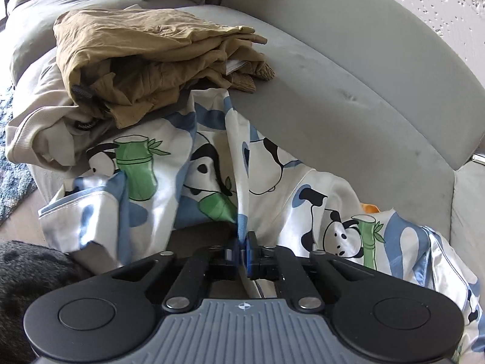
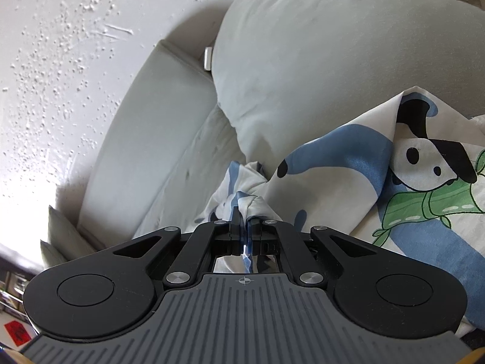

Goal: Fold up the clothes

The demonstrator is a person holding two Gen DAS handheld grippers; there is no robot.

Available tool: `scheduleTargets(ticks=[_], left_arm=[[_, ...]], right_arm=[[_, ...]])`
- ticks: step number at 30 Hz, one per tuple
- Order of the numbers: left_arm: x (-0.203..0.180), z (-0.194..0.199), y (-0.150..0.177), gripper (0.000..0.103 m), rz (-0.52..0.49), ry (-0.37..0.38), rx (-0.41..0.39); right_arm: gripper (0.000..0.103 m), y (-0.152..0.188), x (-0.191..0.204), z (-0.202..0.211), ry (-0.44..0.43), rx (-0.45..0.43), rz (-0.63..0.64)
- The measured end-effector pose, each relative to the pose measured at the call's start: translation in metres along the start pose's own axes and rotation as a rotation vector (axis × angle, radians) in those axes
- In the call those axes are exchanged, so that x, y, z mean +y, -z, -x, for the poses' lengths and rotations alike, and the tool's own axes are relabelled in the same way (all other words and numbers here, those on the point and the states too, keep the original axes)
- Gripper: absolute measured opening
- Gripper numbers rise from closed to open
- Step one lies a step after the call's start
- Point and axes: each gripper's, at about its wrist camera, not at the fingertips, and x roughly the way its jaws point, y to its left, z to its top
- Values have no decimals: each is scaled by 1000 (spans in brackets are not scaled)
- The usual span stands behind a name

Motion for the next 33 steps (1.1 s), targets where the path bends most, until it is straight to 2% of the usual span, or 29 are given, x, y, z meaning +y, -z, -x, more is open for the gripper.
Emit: scheduleTargets(ticks=[2,5,10,13,16,19,22,24,26,28,30,33], left_arm=[[9,7,0,1,30,43,-9],[31,26,-3,1,132,183,-46],[73,72,-23,0,420,551,-154],[84,111,-38,0,516,771,-261],[87,144,-47,0,568,940,-331],[81,168,-54,0,592,1025,-344],[77,197,-62,0,594,1131,-354],[78,220,-68,0,591,1223,-408],[79,245,-71,0,586,1255,-480],[76,256,-74,0,578,1231,-492],[69,260,-74,0,547,1161,-482],[65,247,-73,0,530,1111,-470]], right_arm=[[2,-1,-1,1,-2,1,-7],[2,-3,-3,4,-5,2,-17],[2,-13,5,16,-37,7,-33],[2,-29,27,36,-112,-29,-18],[2,-47,60,73,-224,-130,37],[2,-61,91,113,-333,-228,91],[2,-72,118,144,-386,-255,122],[2,-78,133,167,-442,-292,150],[2,-80,151,196,-467,-385,246],[2,-86,168,206,-378,-382,318],[2,-97,167,206,-380,-286,237],[2,-92,174,215,-369,-303,289]])
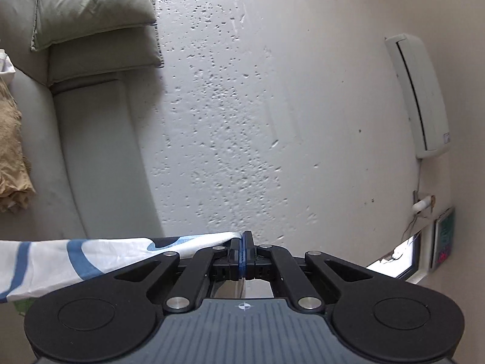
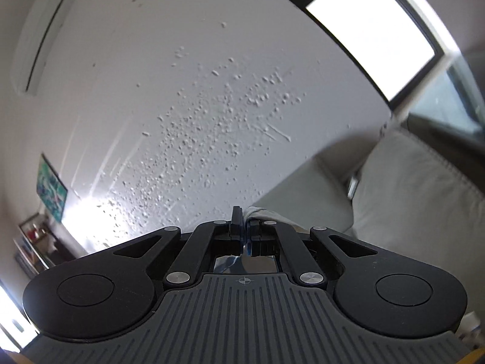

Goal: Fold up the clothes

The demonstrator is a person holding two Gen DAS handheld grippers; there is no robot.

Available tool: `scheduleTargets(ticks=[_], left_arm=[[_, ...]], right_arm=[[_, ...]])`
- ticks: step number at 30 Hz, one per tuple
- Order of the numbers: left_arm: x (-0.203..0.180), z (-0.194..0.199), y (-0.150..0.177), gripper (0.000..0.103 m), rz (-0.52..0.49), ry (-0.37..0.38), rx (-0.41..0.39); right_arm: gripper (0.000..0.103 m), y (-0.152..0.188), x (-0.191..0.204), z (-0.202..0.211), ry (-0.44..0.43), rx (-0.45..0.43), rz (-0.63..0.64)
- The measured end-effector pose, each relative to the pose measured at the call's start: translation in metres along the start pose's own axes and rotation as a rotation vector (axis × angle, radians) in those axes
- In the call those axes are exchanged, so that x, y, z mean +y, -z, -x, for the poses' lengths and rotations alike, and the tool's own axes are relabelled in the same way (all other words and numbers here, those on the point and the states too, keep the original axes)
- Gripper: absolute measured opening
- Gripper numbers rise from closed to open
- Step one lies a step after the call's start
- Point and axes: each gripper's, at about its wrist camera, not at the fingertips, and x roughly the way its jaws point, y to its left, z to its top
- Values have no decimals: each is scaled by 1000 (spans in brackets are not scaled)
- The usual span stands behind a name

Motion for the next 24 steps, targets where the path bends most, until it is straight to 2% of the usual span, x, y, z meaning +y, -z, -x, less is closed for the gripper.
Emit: scheduleTargets(ticks=[2,5,10,16,18,21,24], left_arm=[[12,2,-3,0,11,-18,-7],[30,2,-12,0,37,-35,3],[32,8,-17,0,3,-50,26],[35,2,-20,0,-62,-69,37],[36,-7,-19,0,-123,-101,70],[43,-32,-21,0,-177,-222,142],[55,-59,-18,0,-207,-324,181]], right_arm=[[2,2,4,5,-20,-7,8],[2,1,-2,12,-44,5,-59],[2,-7,-13,9,-96,68,-188],[2,-7,-9,-2,-105,88,-175],[2,-7,-7,-6,-105,92,-164],[2,-9,-4,-22,-44,141,-86],[2,-4,-7,-58,58,275,9]])
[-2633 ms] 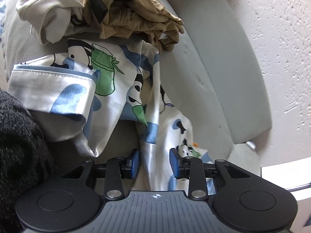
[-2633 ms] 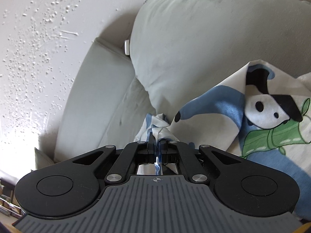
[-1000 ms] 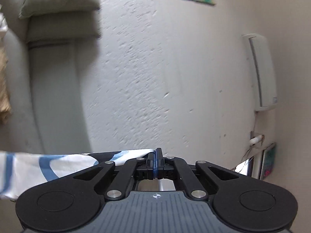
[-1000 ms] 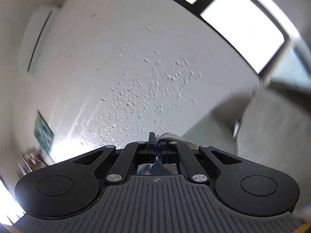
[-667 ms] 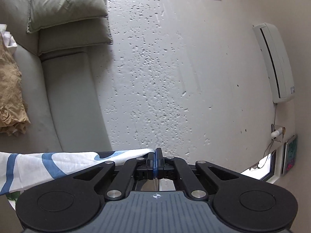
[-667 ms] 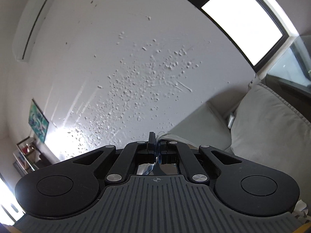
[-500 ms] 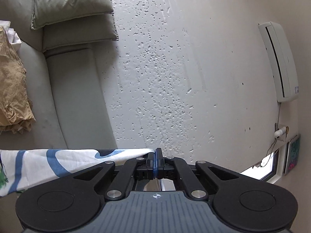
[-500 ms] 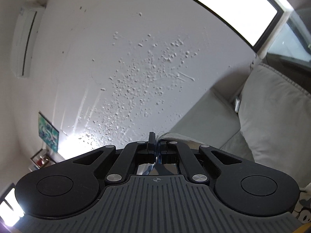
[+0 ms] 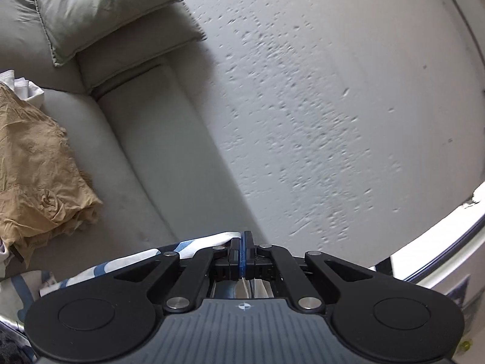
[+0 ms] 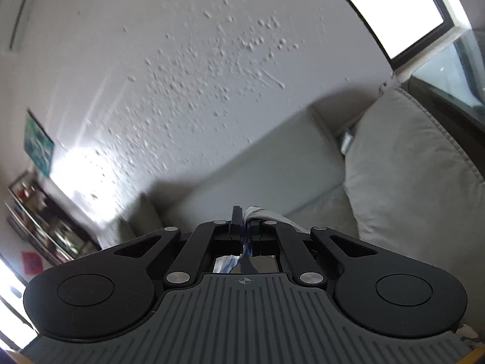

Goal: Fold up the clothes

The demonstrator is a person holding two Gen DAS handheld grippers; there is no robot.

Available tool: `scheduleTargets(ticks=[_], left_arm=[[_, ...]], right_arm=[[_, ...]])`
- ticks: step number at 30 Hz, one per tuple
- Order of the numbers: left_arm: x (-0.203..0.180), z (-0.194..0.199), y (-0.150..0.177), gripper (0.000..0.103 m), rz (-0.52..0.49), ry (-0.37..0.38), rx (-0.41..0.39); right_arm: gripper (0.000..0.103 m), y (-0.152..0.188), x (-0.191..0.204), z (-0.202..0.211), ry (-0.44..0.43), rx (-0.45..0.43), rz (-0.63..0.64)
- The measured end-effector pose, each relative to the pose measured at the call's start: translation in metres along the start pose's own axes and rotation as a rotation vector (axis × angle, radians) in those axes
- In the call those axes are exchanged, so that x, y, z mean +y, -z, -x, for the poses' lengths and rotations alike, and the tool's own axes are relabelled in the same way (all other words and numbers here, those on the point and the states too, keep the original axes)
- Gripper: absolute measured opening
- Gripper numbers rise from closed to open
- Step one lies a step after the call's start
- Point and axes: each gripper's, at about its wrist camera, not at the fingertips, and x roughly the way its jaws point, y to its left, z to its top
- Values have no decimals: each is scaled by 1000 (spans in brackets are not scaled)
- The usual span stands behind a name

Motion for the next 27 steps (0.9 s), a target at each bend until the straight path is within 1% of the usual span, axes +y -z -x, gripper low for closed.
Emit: scheduleTargets(ticks=[1,3,6,7,8,9,10,11,12,14,16,17,18,20,23,24,25,26,27], left_arm=[[0,-12,2,0,-18,-31,4],[7,-37,10,0,-37,-99,25],[31,-79,28,0,-35,-190,108],[41,-90,36,0,-47,-221,136],[49,-99,44,14,-63,-264,158],[56,-104,51,32,-81,-302,172],[61,-104,58,36,-102,-322,177],[66,-101,64,38,-131,-324,183],[68,-96,68,39,-165,-320,197],[74,-83,73,39,-229,-318,230],[81,-67,73,37,-260,-342,252],[85,-58,70,36,-247,-357,260],[92,-48,65,32,-216,-368,268],[105,-30,54,28,-150,-381,281],[123,-8,44,21,-87,-417,311],[125,-2,45,21,-84,-428,324],[123,1,51,21,-94,-418,348],[120,3,59,21,-116,-388,380],[117,3,70,21,-136,-339,417]], right_arm=[[2,-2,0,-12,38,44,28],[2,-1,-4,-38,97,70,43],[2,8,-24,-85,183,101,0],[6,13,-32,-101,207,112,-19],[13,19,-41,-113,233,124,-34],[21,26,-50,-126,259,137,-50],[35,32,-58,-138,286,150,-65],[43,37,-66,-146,310,174,-76],[46,41,-73,-150,327,185,-85],[47,43,-83,-141,341,175,-75],[52,43,-91,-127,349,157,-56],[52,42,-95,-119,353,147,-47],[52,38,-99,-107,353,125,-64],[52,31,-108,-82,352,81,-99],[52,22,-131,-49,329,27,-218],[52,20,-140,-39,326,12,-269],[52,20,-147,-30,328,8,-318],[52,21,-152,-22,342,7,-346],[53,24,-156,-14,354,2,-369]])
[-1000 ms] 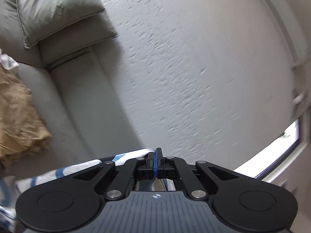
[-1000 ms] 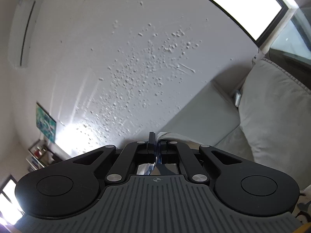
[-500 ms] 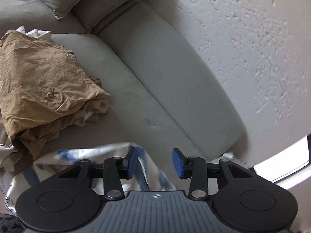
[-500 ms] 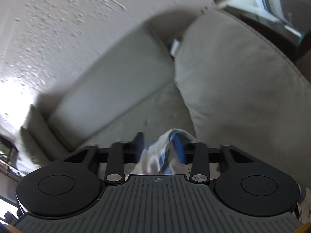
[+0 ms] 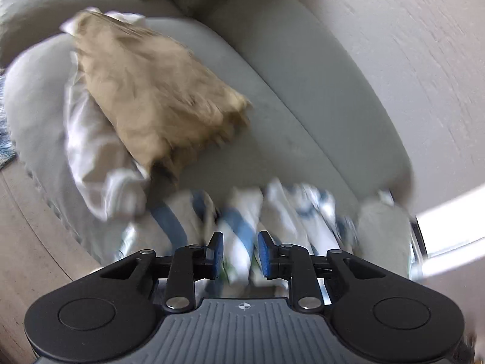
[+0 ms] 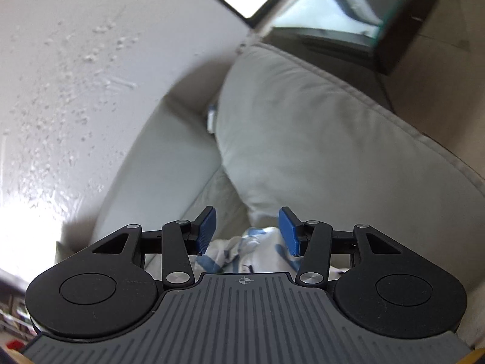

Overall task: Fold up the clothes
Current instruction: 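Lower the sheet onto the sofa and open both grippers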

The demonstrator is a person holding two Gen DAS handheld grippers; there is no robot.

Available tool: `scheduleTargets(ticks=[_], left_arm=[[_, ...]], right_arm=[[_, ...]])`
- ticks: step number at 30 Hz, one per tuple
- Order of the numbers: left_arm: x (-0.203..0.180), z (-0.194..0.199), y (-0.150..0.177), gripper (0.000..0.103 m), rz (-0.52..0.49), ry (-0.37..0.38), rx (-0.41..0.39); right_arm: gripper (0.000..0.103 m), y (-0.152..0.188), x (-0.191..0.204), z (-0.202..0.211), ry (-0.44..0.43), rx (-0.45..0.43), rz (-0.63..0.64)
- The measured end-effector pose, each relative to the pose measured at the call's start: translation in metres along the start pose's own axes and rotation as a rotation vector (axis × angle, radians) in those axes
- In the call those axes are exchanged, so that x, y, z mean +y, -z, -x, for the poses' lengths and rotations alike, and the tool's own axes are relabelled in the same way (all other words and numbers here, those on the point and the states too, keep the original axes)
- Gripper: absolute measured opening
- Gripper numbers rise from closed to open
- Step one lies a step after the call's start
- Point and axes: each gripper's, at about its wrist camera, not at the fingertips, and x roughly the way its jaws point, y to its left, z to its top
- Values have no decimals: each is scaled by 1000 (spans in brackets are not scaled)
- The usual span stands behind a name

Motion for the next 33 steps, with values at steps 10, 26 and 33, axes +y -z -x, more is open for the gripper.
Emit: scheduleTargets(ticks=[10,26,33], left_arm=[[-116,-123,140,28,-370,573,558],[-98,-199,147,11,-333,115,590],[-94,-121,127,42,-350,151,563]], right_arm=[[58,7,-27,32,209,-98,147],[60,9,-24,157,231,-583,167],[77,14,4,177,131,-497,284]])
